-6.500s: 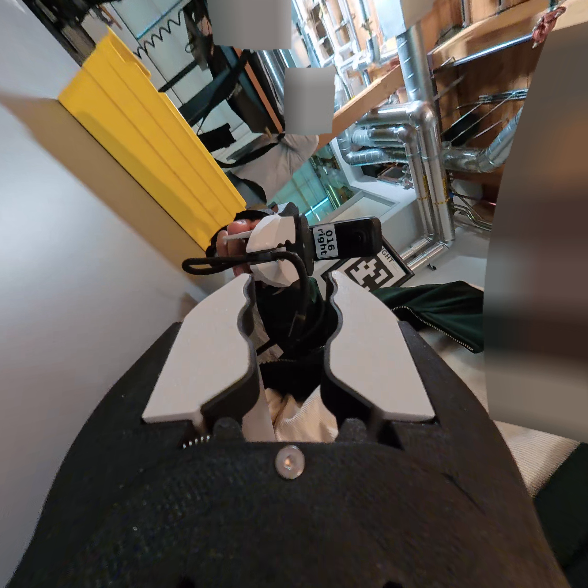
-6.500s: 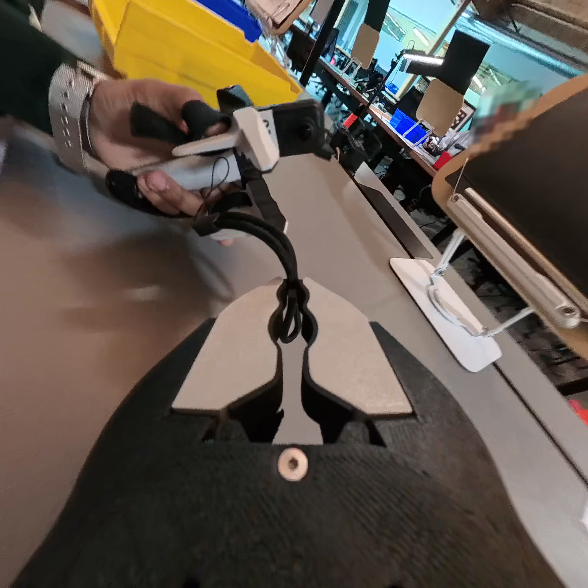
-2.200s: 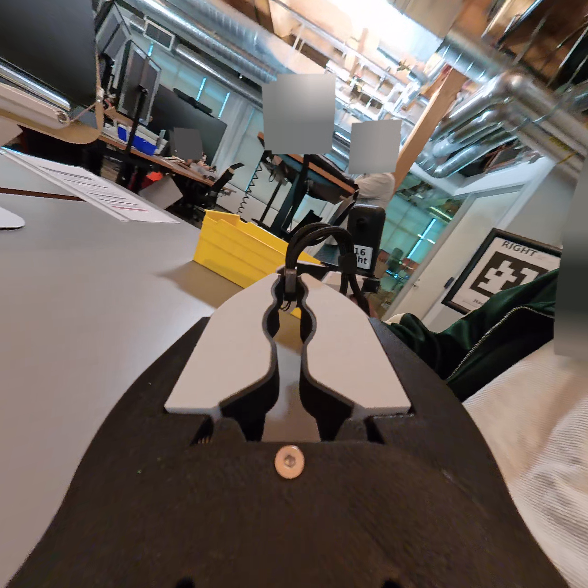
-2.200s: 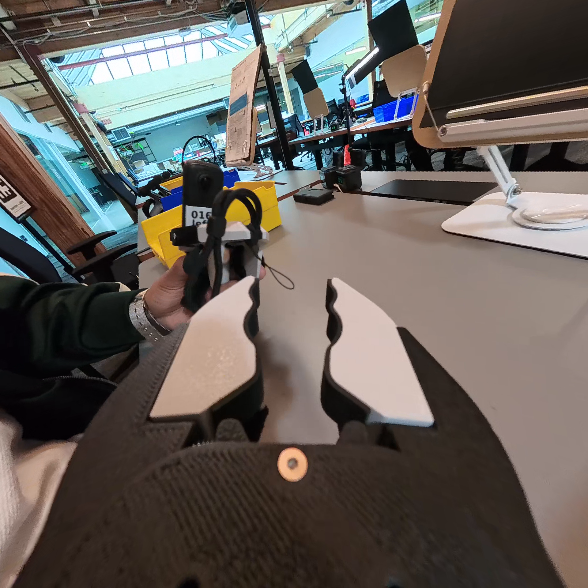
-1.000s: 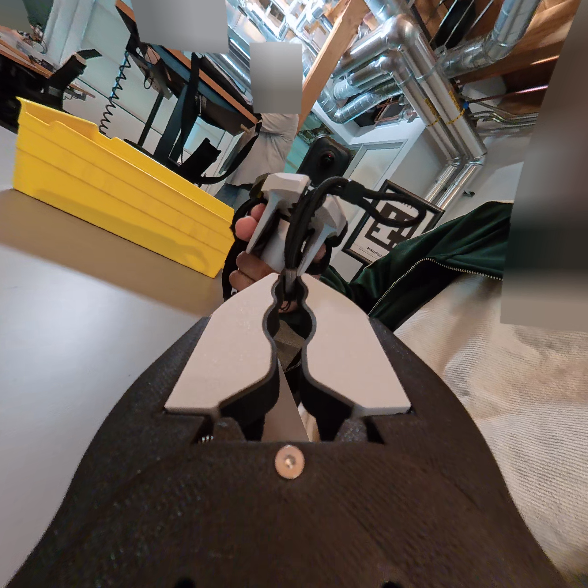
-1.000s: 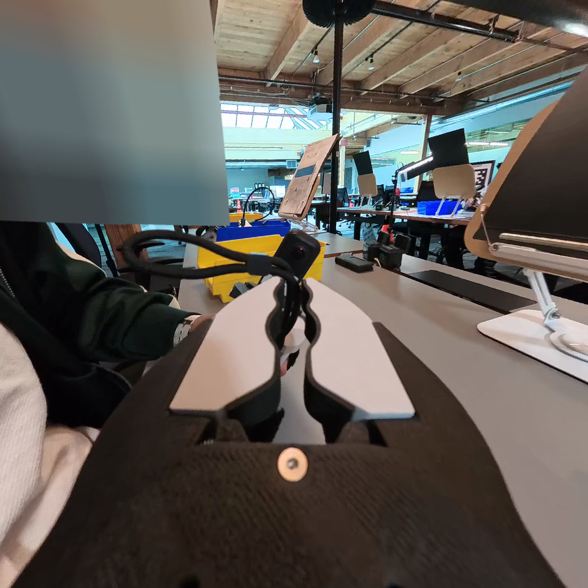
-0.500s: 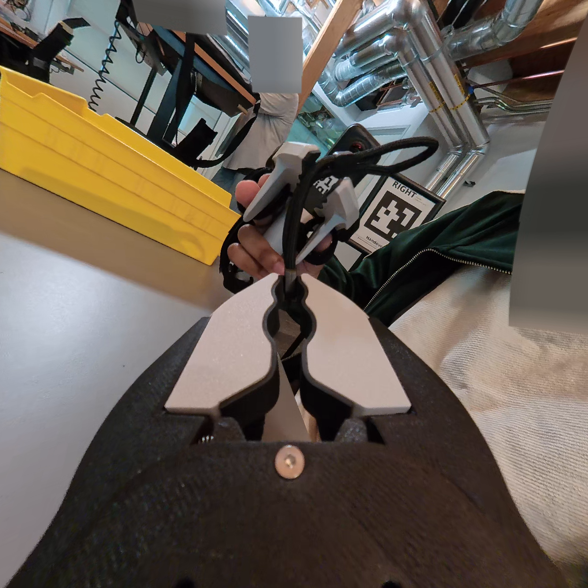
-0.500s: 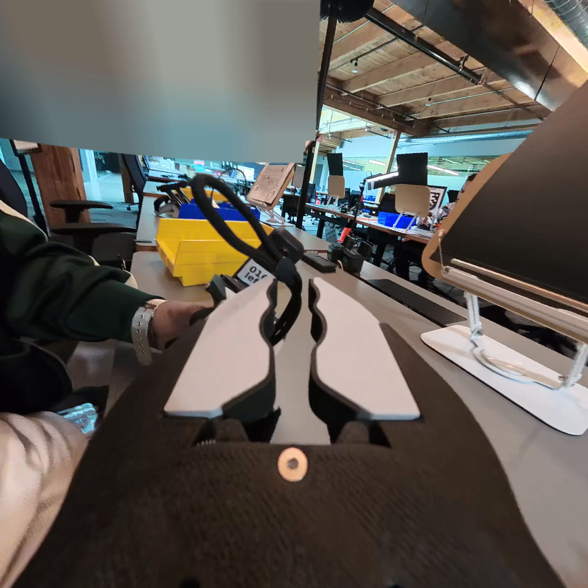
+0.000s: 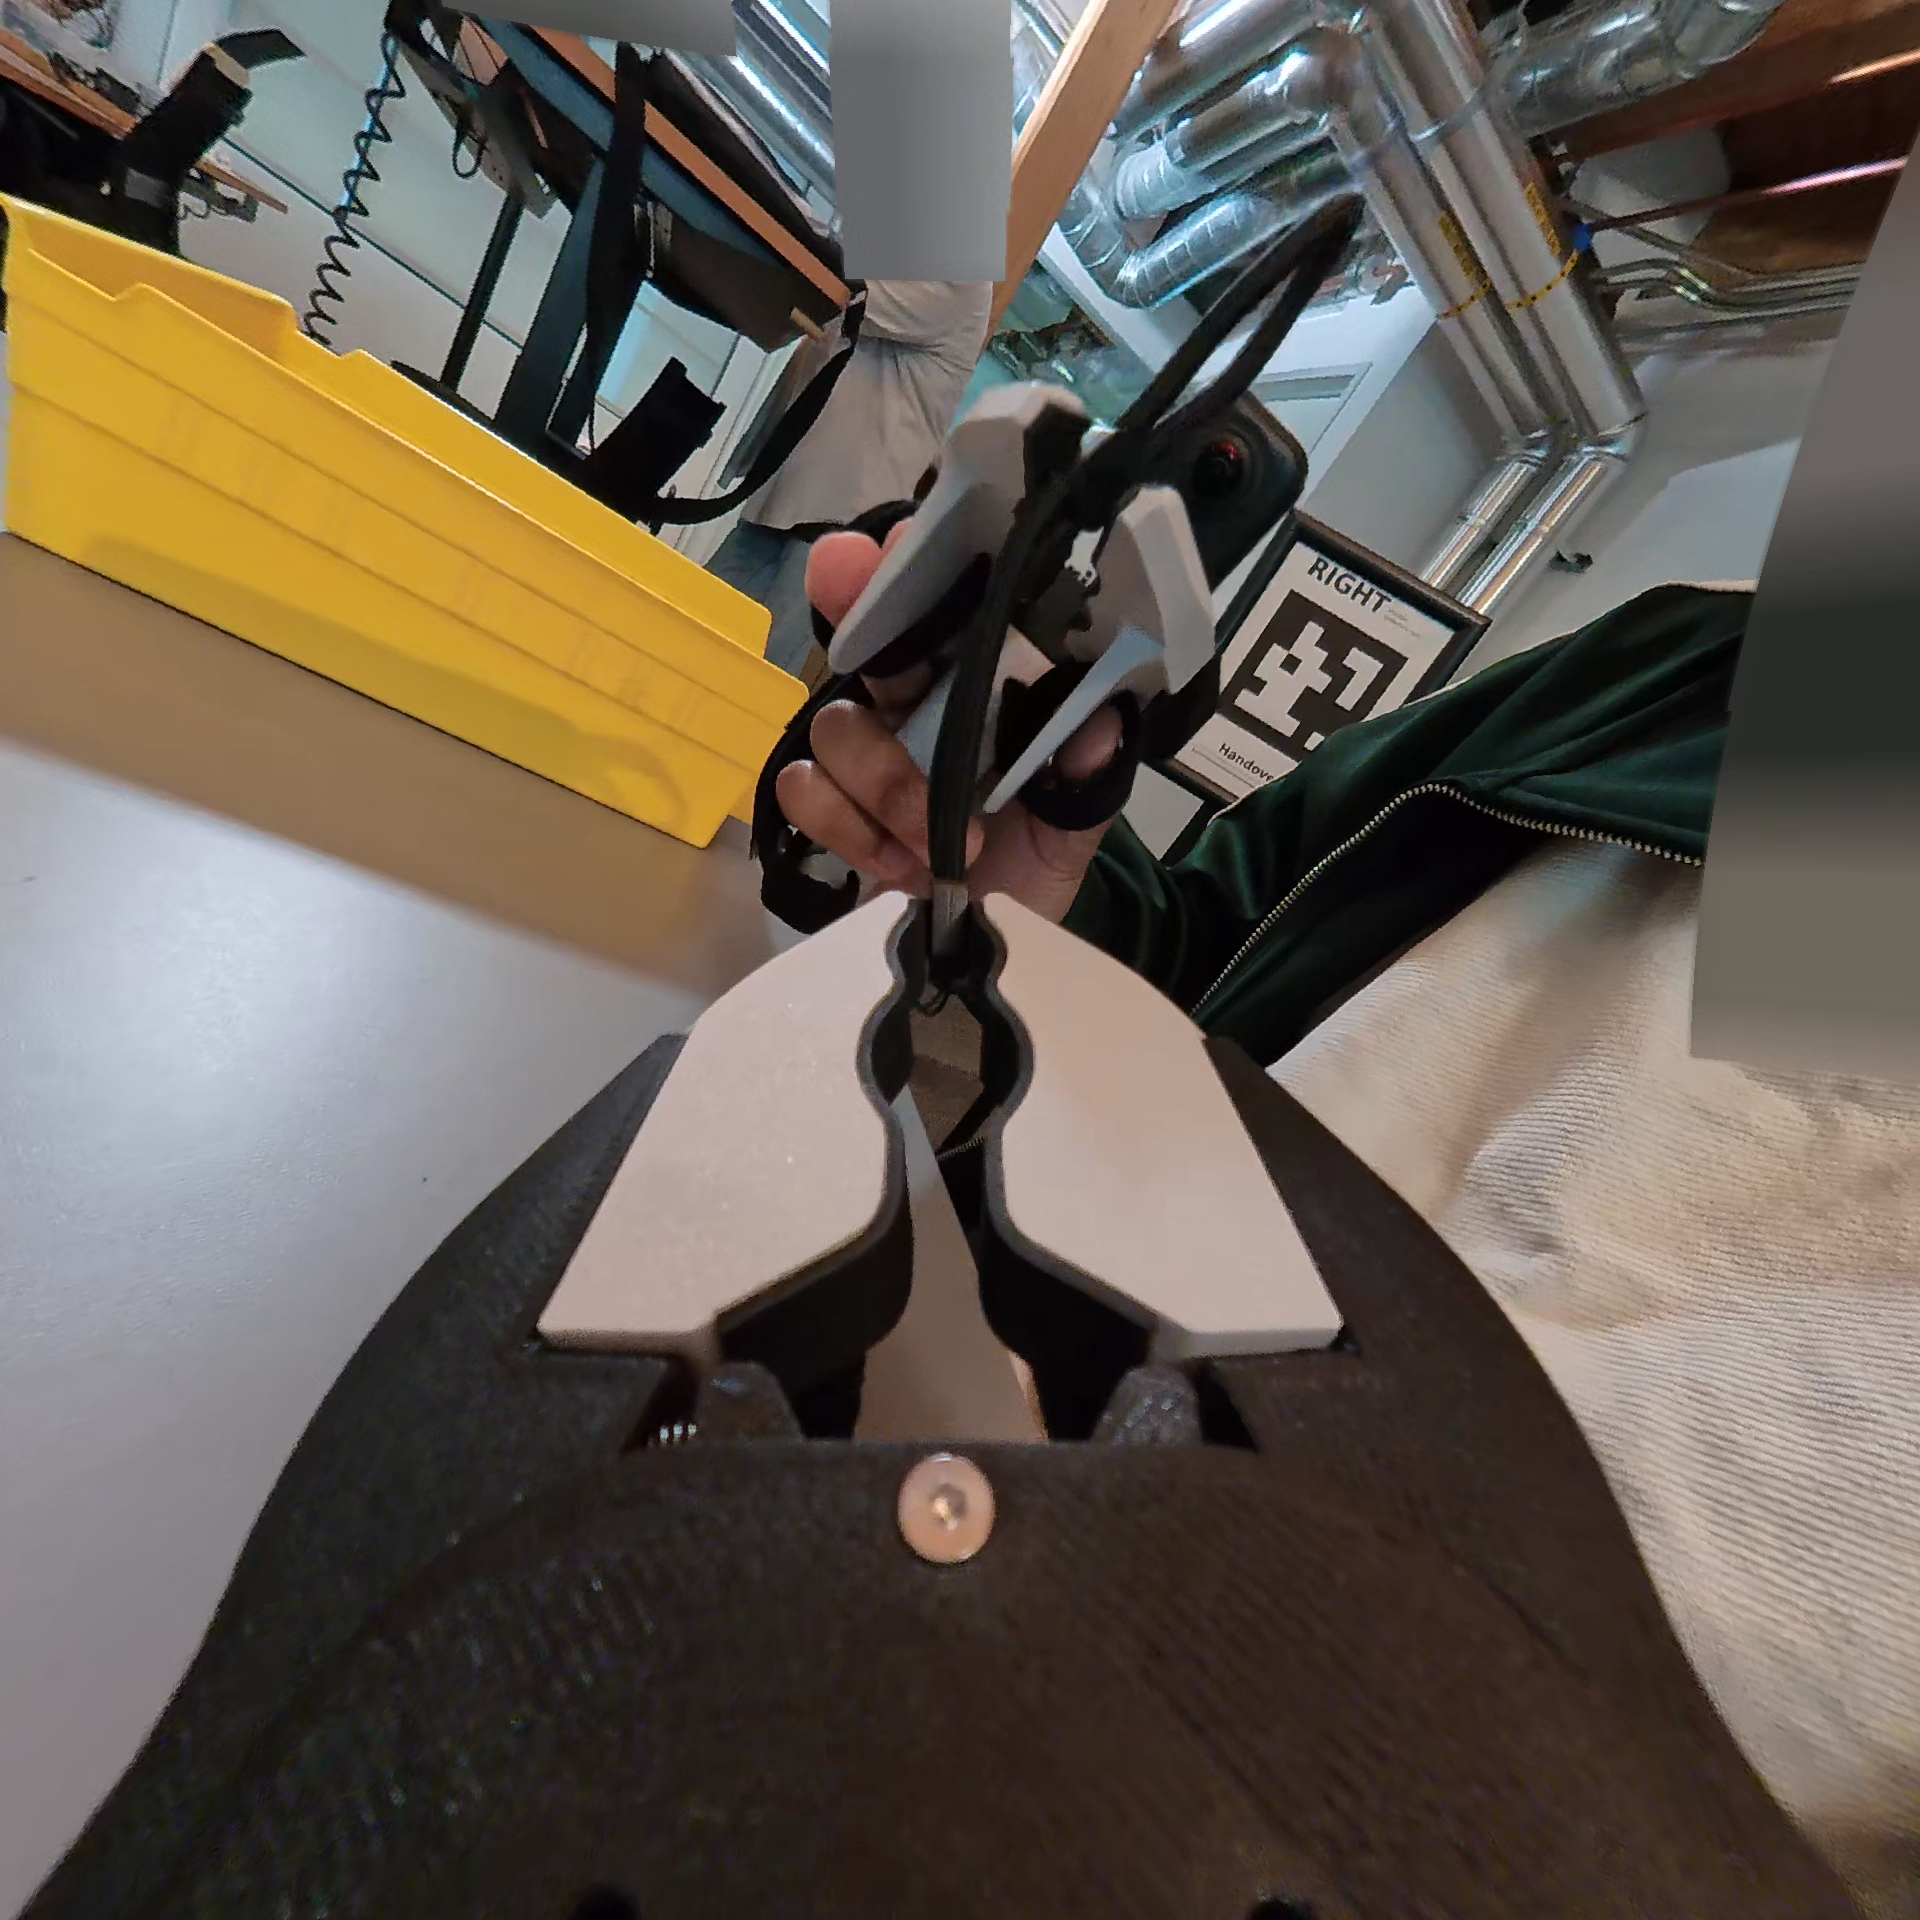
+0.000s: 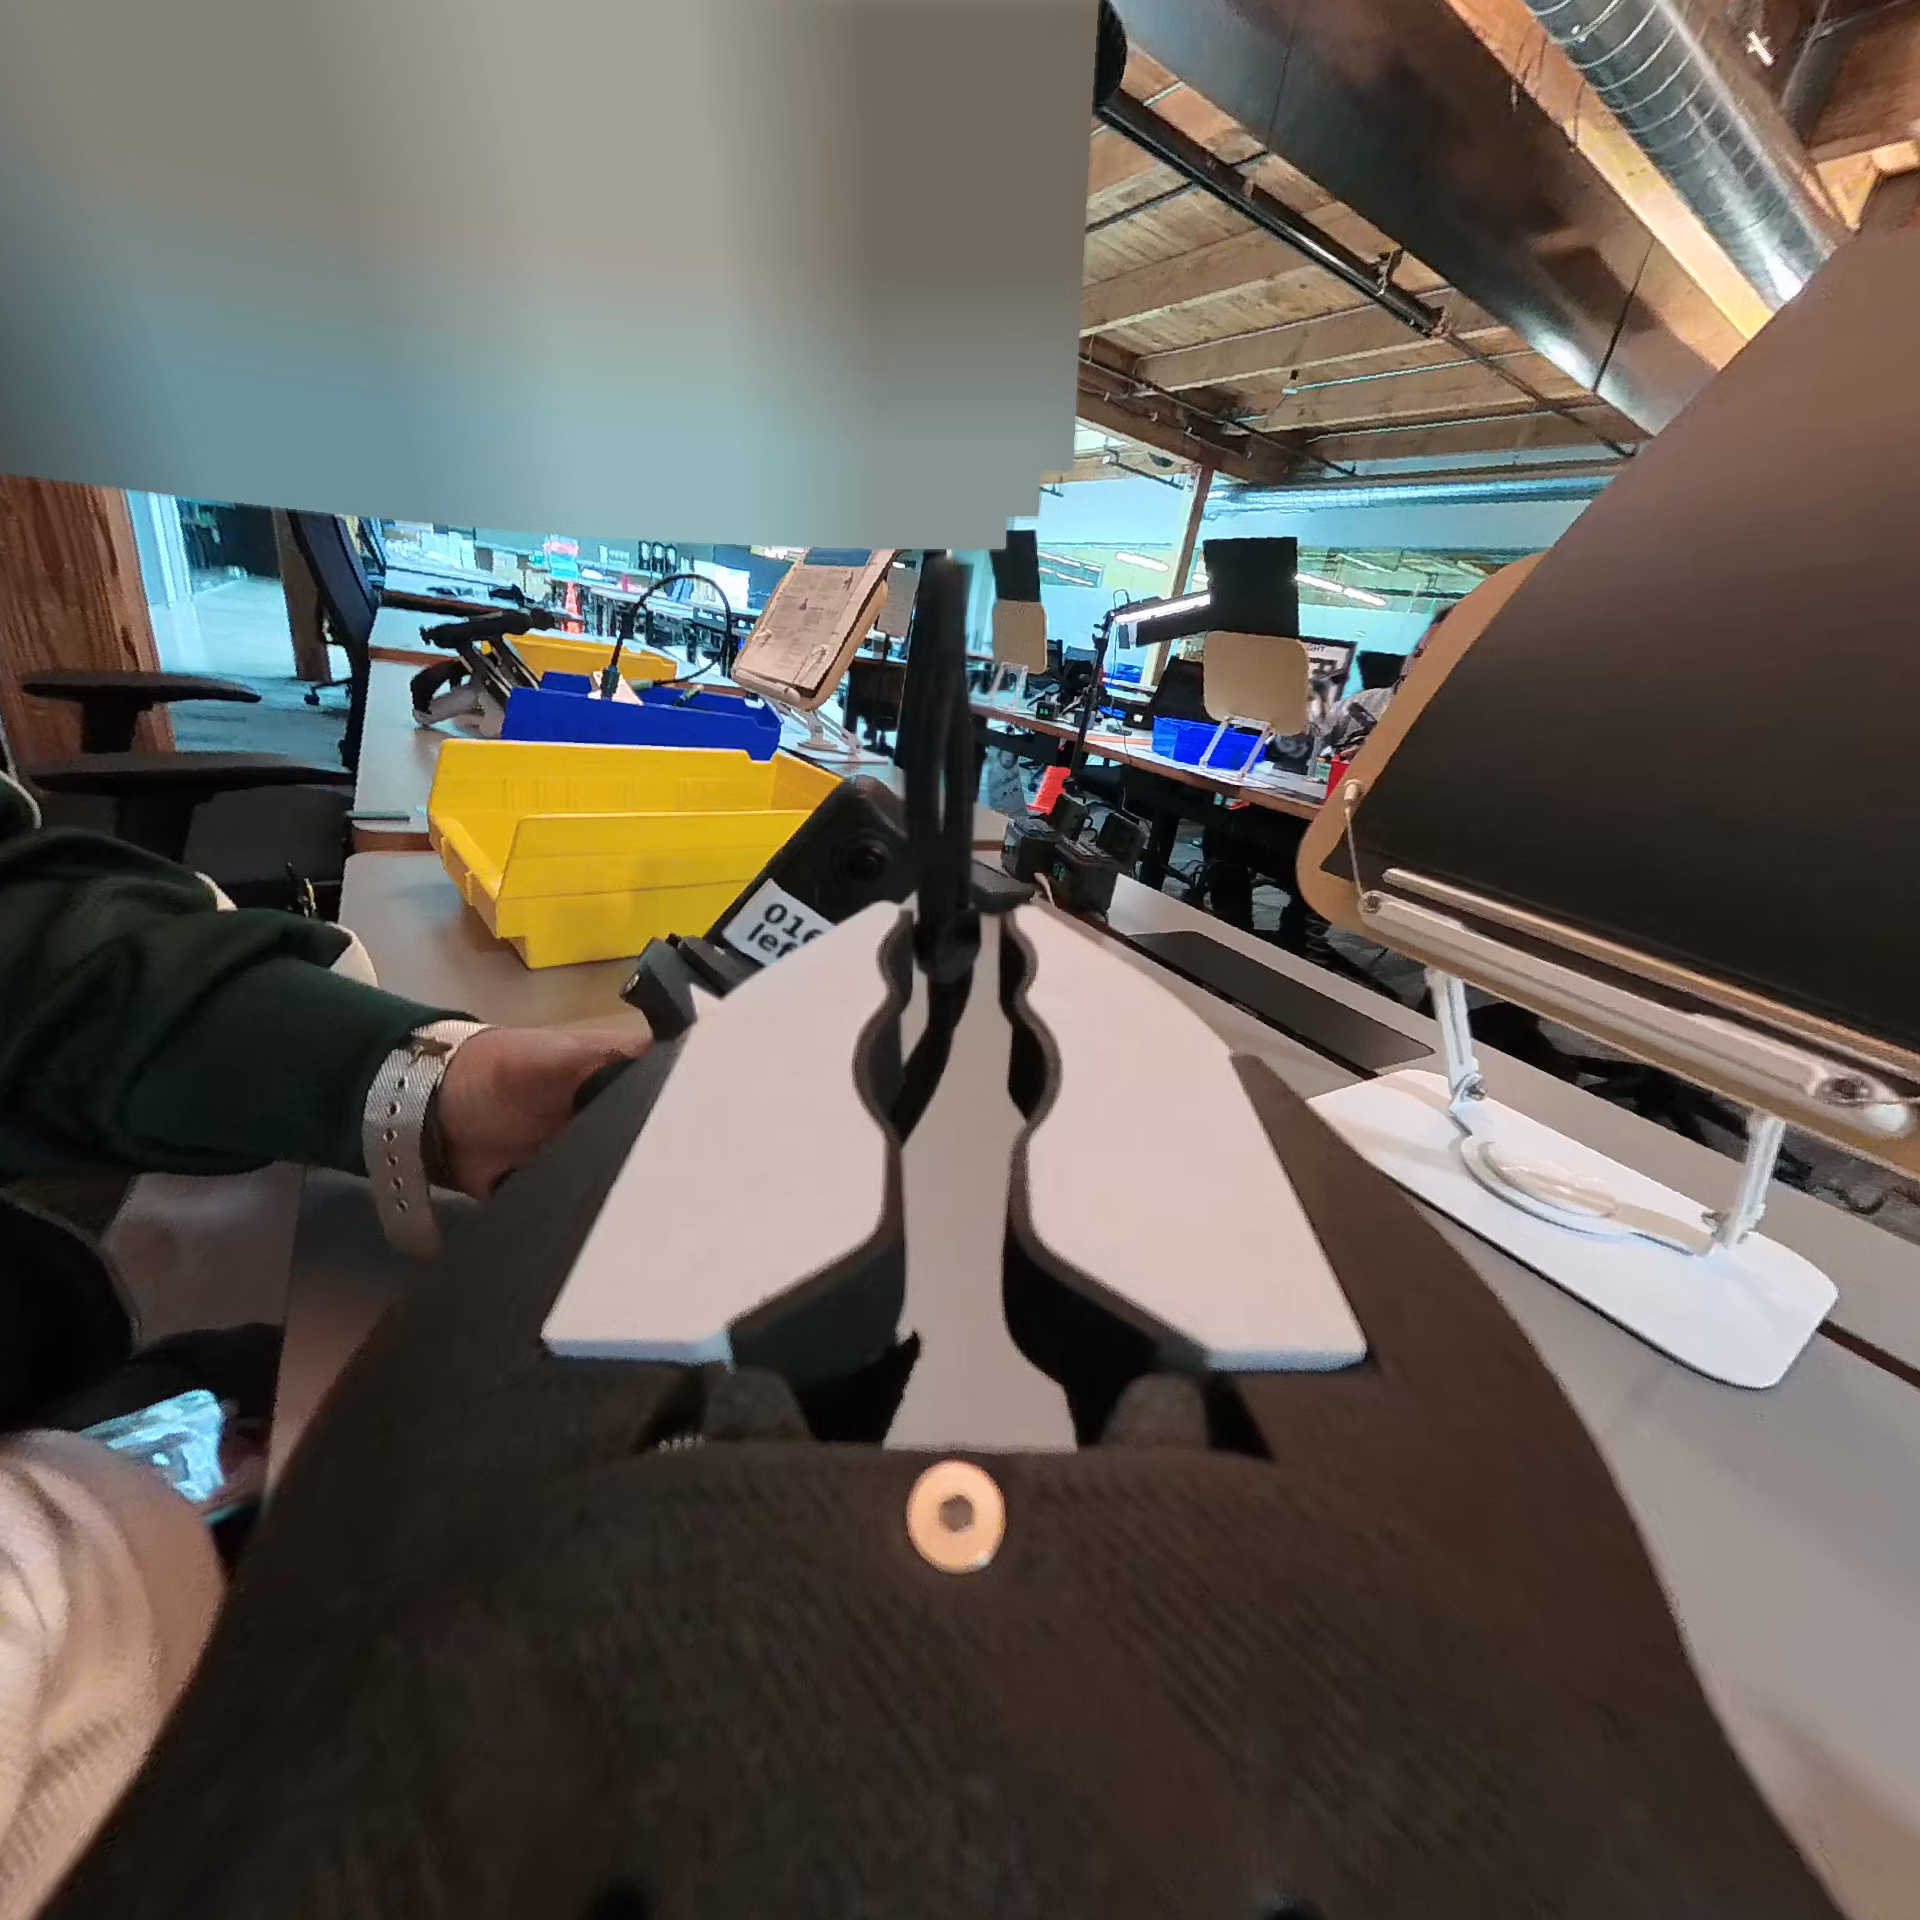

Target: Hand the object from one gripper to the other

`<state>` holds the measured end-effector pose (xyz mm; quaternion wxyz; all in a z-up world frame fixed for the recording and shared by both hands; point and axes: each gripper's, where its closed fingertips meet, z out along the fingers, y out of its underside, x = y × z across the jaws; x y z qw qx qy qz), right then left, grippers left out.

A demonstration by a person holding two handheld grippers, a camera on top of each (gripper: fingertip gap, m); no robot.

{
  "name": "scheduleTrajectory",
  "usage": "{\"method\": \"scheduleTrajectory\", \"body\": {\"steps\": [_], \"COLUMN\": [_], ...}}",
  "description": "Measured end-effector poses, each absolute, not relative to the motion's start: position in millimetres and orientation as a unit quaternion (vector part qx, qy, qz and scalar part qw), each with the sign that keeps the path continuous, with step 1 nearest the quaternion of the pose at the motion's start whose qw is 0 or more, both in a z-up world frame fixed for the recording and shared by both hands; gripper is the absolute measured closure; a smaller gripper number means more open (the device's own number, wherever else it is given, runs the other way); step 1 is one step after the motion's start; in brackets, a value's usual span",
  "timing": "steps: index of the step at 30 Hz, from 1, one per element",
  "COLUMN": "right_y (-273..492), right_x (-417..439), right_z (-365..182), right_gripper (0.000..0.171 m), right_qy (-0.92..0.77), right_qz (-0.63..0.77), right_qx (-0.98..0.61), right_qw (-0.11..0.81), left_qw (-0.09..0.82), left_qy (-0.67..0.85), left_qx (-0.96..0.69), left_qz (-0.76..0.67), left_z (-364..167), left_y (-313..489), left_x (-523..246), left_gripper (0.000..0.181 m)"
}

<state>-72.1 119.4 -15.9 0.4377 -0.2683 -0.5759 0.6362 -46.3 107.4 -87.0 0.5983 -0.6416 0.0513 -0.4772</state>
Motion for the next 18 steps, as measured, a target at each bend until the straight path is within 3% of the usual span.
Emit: {"method": "scheduleTrajectory", "body": {"steps": [18], "right_y": [141], "right_x": [-78], "right_z": [-20], "right_gripper": [0.160], "right_qy": [-0.554], "right_qz": [0.646], "right_qx": [-0.339], "right_qw": [0.401], "left_qw": [0.613], "left_qy": [0.047], "left_qx": [-0.625], "left_qz": [-0.482], "left_z": [-81], "left_y": [106], "left_x": [-51], "left_gripper": [0.175]}}
